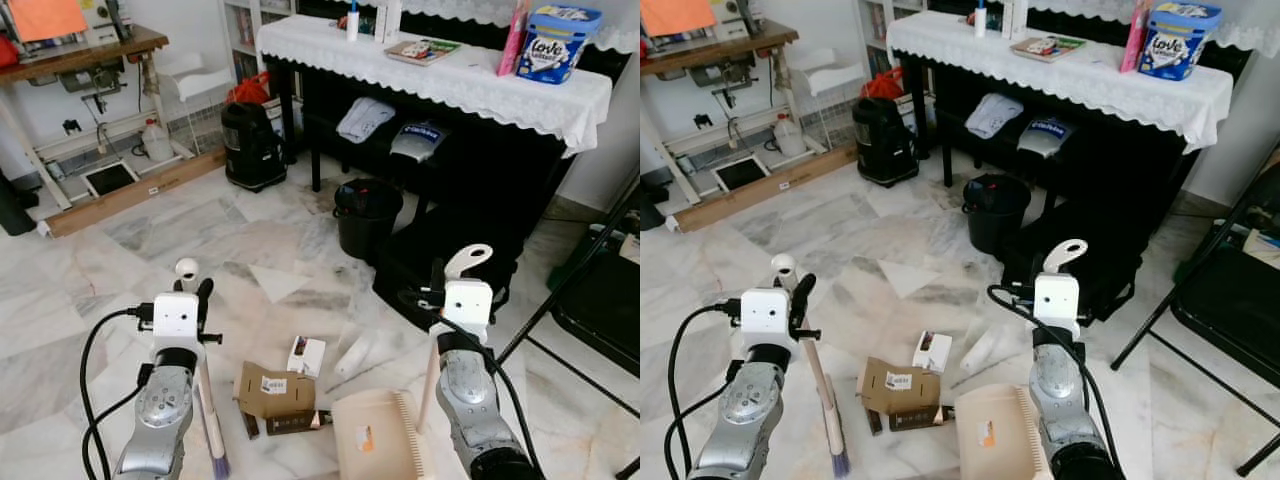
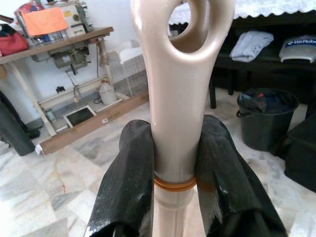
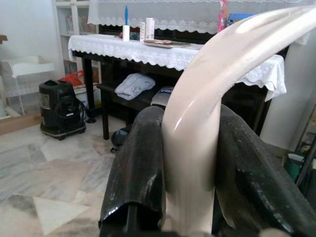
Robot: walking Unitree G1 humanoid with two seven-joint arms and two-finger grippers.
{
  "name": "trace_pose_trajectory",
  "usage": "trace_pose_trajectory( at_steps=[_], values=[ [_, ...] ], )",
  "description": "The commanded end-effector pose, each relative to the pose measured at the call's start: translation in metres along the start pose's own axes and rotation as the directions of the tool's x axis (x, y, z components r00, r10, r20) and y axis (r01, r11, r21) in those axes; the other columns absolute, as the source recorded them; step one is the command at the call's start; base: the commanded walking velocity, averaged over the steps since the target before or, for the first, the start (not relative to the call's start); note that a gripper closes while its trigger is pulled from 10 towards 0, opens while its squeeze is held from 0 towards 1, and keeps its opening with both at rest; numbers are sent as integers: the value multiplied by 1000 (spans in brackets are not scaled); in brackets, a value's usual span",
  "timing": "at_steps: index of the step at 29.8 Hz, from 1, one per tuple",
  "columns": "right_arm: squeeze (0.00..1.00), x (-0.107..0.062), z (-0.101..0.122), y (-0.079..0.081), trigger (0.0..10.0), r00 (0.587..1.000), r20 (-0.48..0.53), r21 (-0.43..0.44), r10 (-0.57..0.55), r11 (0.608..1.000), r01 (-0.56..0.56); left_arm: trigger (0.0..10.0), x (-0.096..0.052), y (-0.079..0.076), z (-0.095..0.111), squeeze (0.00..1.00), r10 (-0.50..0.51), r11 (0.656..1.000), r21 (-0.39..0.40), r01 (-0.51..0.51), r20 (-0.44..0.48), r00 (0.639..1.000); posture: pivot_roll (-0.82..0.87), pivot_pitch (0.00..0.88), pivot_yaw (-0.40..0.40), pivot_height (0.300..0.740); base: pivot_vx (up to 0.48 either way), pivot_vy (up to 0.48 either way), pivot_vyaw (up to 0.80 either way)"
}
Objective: Sweep floor
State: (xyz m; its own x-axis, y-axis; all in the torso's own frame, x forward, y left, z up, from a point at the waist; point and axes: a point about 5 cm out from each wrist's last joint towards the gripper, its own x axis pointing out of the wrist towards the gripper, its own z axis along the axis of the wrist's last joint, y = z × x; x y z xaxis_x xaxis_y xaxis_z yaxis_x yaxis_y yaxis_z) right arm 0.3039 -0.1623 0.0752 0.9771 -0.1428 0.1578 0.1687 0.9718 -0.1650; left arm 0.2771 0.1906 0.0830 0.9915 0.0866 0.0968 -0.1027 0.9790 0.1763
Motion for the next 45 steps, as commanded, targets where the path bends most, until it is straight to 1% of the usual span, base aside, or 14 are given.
trace_pose_trajectory(
  at_steps=[1,3,10,14,18,25,30,32,33,34,37,42,44,45],
  values=[
    [0,1,3,1,10000,1000,14,0,2,1000,-2,10000,1,2,5,0,-19,1000,15,18,21,1000,83,0,33,740,0,0,0],
    [0,1,1,0,10000,1000,3,-9,-2,1000,2,10000,1,-2,5,0,-60,998,-7,61,17,998,84,0,35,740,0,0,0],
    [0,1,-1,-4,10000,1000,-2,-21,-17,1000,17,10000,0,-6,4,0,-89,994,-65,88,-12,996,83,0,39,740,0,0,0],
    [0,1,-2,-4,10000,1000,-3,-22,-19,1000,19,10000,0,-6,3,0,-93,993,-70,92,-18,996,84,0,41,740,0,0,0],
    [0,-4,-14,-9,10000,996,-64,-66,-61,996,57,10000,1,-6,-1,0,-118,983,-148,109,-53,992,84,0,48,740,0,0,0],
    [0,-11,-24,-13,10000,993,-98,-88,-70,994,61,10000,1,-6,0,0,-123,979,-170,112,-54,991,87,0,49,740,0,0,0],
    [0,-11,-25,-12,10000,993,-100,-91,-69,994,60,10000,4,10,5,0,-24,995,-98,22,-24,999,86,0,52,740,0,0,0],
    [0,-10,-24,-11,10000,993,-96,-91,-72,994,63,10000,6,17,12,0,11,1000,-18,-10,22,1000,89,0,52,740,0,0,0],
    [0,-10,-24,-10,10000,993,-92,-89,-71,994,63,10000,8,22,16,0,50,999,6,-50,43,998,89,0,52,740,0,0,0],
    [0,-10,-24,-10,10000,993,-92,-89,-71,994,63,10000,8,22,16,0,50,999,6,-50,43,998,89,0,52,740,0,0,0],
    [0,-10,-23,-7,10000,994,-90,-84,-69,995,61,10000,11,29,35,0,113,987,99,-129,155,981,87,0,54,740,0,0,0],
    [0,-10,-23,-6,10000,994,-88,-81,-67,995,60,10000,15,27,48,0,110,985,105,-135,216,970,89,0,54,740,0,0,0],
    [0,-10,-23,-6,10000,994,-88,-80,-67,995,60,10000,17,23,52,0,85,992,68,-103,224,971,88,0,54,740,0,0,0],
    [0,-10,-23,-6,10000,994,-89,-80,-67,995,60,10000,19,20,55,0,69,997,28,-77,224,972,88,0,55,740,0,0,0]
  ],
)
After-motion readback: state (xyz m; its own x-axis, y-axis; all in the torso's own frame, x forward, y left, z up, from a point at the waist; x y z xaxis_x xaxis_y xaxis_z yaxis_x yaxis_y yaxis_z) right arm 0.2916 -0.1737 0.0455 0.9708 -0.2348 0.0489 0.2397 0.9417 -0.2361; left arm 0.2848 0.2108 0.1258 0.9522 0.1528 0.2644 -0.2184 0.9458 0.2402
